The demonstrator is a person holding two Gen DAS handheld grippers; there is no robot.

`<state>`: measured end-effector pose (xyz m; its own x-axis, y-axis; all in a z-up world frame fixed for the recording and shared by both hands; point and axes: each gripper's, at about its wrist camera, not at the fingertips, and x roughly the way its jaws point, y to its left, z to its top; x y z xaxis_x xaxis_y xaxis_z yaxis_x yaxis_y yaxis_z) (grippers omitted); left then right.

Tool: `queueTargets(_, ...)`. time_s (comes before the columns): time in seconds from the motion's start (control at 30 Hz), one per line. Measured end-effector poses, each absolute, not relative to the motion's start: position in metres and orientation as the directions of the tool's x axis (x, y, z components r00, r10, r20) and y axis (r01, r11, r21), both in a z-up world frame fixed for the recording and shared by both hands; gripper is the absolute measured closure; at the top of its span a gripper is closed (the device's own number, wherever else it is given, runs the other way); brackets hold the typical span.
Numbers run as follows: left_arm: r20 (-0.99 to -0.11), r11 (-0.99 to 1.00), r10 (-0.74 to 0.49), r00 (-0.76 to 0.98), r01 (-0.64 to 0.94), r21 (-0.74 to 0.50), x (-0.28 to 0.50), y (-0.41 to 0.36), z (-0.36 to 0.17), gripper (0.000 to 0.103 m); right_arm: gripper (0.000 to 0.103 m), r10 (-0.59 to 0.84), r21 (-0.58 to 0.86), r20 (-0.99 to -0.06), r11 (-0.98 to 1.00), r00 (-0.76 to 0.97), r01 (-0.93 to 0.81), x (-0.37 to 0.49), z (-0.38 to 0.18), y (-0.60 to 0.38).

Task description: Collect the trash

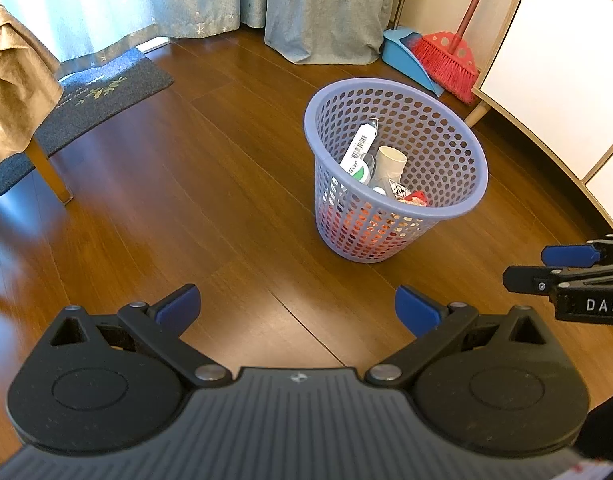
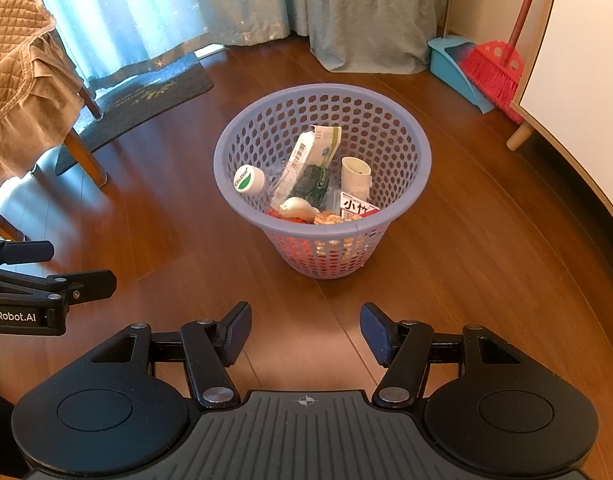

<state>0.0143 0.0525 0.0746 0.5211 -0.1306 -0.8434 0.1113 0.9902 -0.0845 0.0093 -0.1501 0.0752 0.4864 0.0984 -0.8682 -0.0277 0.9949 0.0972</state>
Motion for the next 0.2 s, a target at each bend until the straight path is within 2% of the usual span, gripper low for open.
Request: queueTargets(0.2, -0.833, 0.99, -0.135, 0.536, 0.099, -0.097, 0.0134, 0.0544, 0.0762, 0.001, 0.045, 0.101, 0.099, -0.867, 0.995, 0.488, -0.03, 0.0085, 0.0744, -0.1493)
